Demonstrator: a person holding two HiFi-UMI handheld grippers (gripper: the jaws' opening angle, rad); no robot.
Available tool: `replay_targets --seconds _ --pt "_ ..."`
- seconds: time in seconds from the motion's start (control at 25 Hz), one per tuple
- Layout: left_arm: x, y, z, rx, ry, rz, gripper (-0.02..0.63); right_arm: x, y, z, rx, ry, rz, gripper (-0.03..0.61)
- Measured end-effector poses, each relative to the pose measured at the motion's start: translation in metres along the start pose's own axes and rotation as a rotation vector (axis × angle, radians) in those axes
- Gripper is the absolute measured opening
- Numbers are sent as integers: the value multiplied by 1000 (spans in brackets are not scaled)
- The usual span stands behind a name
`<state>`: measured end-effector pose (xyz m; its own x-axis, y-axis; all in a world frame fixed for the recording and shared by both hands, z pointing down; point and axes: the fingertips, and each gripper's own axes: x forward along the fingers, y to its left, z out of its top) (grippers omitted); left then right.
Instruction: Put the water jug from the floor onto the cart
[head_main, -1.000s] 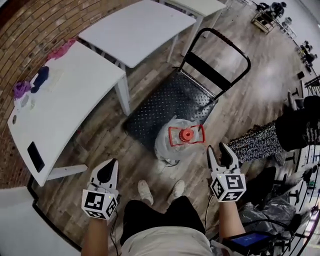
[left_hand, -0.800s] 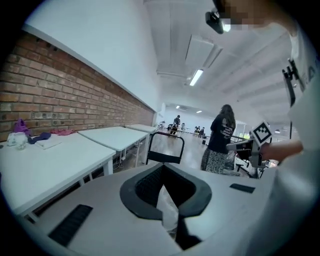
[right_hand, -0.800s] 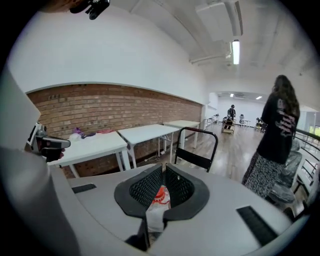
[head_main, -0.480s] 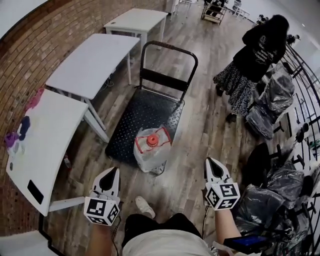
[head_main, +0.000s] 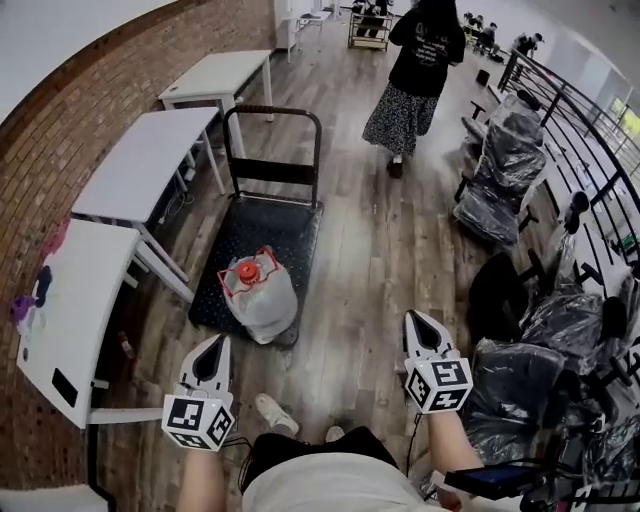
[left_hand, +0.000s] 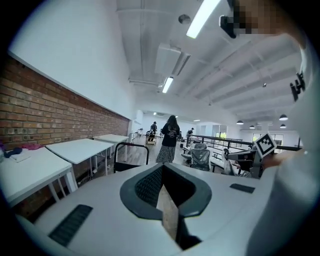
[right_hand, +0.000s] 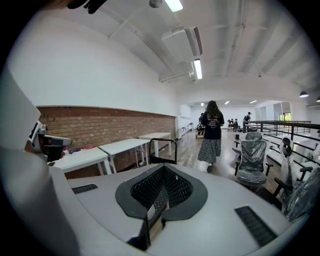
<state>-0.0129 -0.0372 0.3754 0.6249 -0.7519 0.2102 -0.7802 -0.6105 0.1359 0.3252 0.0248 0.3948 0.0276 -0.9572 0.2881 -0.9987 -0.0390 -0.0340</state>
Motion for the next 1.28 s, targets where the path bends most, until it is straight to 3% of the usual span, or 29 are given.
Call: replay_targets --seconds 0.24,0.44,0.68,0.88,1.28 --pt "-33 -56 -6 52 25 5 0 -41 -14 -11 41 -36 73 3" --pt "-64 -71 -7 80 54 34 0 -57 2 -16 79 -46 129 4" --pt "-88 -71 5 88 27 43 0 -68 31 -3 112 -63 179 4" --pt "-117 -47 6 66 -9 79 0 -67 73 5 58 -63 221 3" --pt "-180 49 8 26 -78 147 0 -60 198 30 -84 -61 280 3"
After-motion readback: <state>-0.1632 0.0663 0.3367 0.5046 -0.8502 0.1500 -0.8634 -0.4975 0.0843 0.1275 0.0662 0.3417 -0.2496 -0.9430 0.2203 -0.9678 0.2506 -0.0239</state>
